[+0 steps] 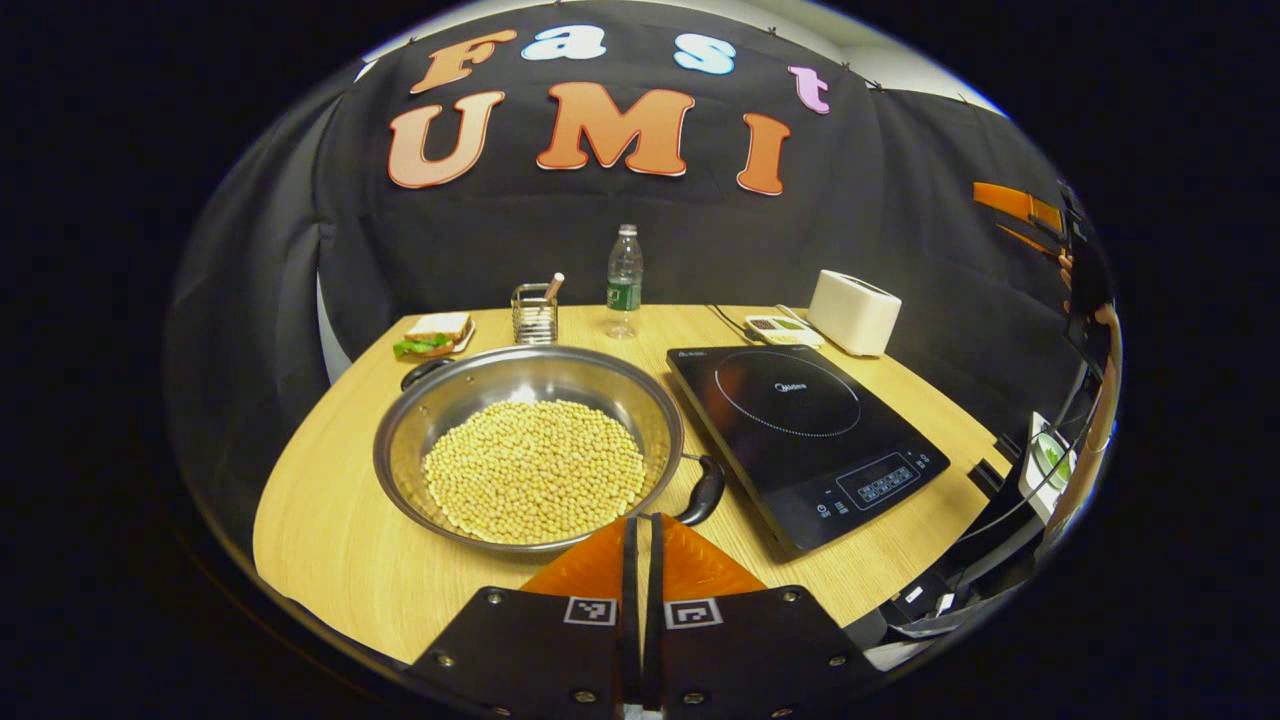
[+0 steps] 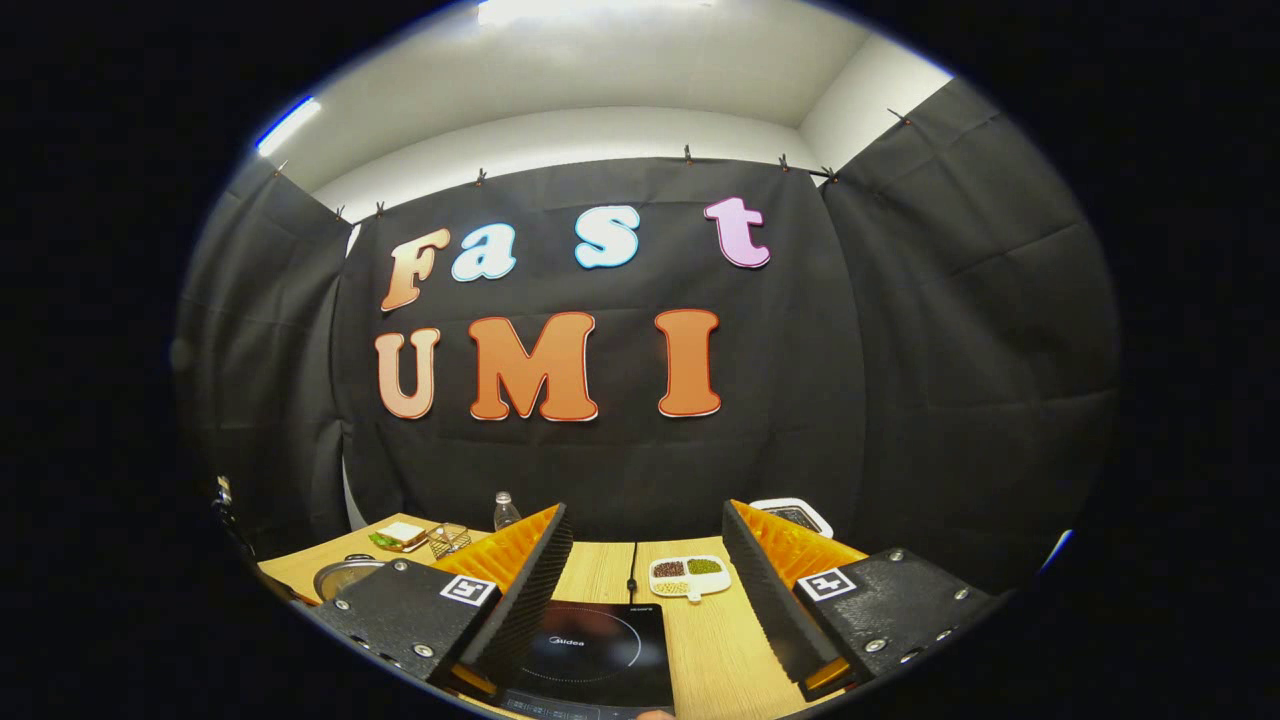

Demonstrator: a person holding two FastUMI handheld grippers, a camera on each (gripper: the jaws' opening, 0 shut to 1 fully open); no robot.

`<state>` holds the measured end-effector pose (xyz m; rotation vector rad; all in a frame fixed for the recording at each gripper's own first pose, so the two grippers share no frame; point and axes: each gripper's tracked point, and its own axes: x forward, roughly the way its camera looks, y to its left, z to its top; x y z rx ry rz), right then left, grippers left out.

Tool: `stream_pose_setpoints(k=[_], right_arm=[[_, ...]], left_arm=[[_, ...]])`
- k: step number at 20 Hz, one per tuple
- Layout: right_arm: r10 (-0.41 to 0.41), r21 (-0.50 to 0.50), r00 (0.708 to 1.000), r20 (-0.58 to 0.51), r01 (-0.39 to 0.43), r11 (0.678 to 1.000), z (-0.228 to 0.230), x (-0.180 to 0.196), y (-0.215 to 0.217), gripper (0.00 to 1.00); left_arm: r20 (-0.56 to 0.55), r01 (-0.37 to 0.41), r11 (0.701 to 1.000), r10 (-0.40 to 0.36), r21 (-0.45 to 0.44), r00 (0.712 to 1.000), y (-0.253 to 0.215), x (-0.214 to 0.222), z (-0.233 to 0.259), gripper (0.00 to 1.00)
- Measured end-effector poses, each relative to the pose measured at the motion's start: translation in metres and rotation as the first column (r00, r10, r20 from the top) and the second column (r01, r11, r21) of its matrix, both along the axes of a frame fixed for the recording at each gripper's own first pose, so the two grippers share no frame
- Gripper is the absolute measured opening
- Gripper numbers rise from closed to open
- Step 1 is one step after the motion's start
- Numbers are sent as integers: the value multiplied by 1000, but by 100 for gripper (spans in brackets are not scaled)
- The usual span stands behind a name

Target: First push the handle of the pot to place it horizontally, then grasp the pot with both hands and set it on the induction cooktop.

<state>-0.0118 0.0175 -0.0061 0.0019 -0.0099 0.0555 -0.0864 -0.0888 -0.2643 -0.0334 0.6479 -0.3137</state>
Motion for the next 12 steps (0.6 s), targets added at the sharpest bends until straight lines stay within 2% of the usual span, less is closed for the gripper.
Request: stream_pose_setpoints(k=[1, 3, 4, 5, 6, 7, 8, 9, 12], right_arm=[[2, 0, 1000, -3, -2, 1000, -1, 0, 1, 94], [2, -3, 1000, -8, -2, 1000, -4, 2, 1, 94], [2, -4, 1000, -11, -2, 1000, -6, 3, 1, 99], [2, -3, 1000, -12, -2, 1000, -6, 3, 1, 94], [3, -2, 1000, -15, -3, 1000, -7, 4, 1, 94], [3, -1, 1000, -17, -3, 1000, -8, 4, 1, 99], [2, -1, 1000, -19, -2, 1000, -9, 5, 0, 99], [0, -2, 1000, -20, 0, 1000, -10, 5, 0, 94], [-2, -1, 1000, -28, 2, 1000, -13, 8, 0, 94]], left_arm=[[-10, 5, 1000, -5, 1, 1000, -2, -1, -5, 3], [-24, 10, 1000, -10, 12, 1000, -2, -1, -13, 2], [-30, 10, 1000, -10, 14, 1000, -2, -1, -17, 3], [-36, 13, 1000, -12, 14, 999, -2, 0, -22, 3], [-46, 12, 1000, -11, 13, 999, -3, 1, -25, 3], [-52, 13, 1000, -12, 14, 999, -4, 1, -28, 2], [-59, 13, 1000, -13, 15, 998, -4, 2, -31, 3], [-64, 15, 1000, -14, 15, 998, -5, 4, -35, 3], [-80, 15, 1000, -13, 20, 997, -5, 9, -43, 3]])
